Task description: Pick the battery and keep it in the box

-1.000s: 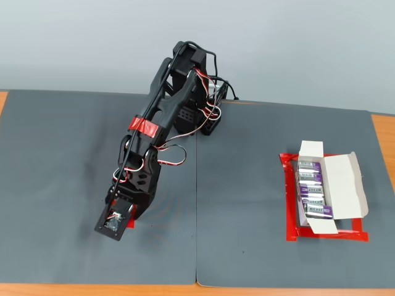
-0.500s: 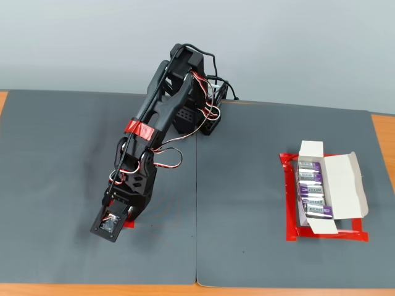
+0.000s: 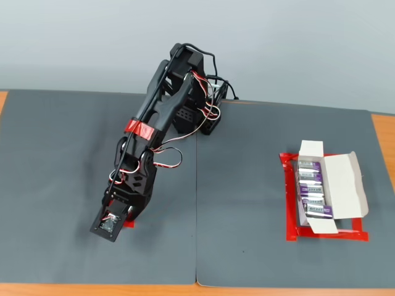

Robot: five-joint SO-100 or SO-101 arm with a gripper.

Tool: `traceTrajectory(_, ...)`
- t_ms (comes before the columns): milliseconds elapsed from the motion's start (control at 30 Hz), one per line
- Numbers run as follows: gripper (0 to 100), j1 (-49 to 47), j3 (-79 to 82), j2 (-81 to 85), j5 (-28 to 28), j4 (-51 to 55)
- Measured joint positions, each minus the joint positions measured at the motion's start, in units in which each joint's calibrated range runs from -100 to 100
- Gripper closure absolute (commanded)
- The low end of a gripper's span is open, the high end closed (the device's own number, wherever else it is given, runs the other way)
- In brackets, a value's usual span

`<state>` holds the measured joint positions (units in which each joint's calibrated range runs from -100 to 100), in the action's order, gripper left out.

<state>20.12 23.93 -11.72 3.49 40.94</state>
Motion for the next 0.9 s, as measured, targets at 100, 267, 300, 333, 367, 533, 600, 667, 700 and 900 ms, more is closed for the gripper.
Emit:
traceTrajectory(100,73,0.07,0.00,0.00,-0.05,0.43)
traceTrajectory(267,77,0.07,-0.09,0.00,-0.24,1.47)
traceTrajectory(300,80,0.07,-0.36,0.00,-0.24,1.47)
traceTrajectory(333,83,0.07,-0.36,0.00,0.00,1.47)
traceTrajectory(367,87,0.07,-0.36,0.00,0.00,1.47)
traceTrajectory(533,93,0.15,-0.36,0.00,0.00,1.47)
traceTrajectory(600,94,0.15,-0.36,0.00,0.00,1.47)
traceTrajectory(667,94,0.15,-0.36,0.00,0.00,1.47)
traceTrajectory(700,94,0.15,-0.36,0.00,0.00,1.47)
traceTrajectory(900,94,0.15,-0.36,0.00,0.00,1.47)
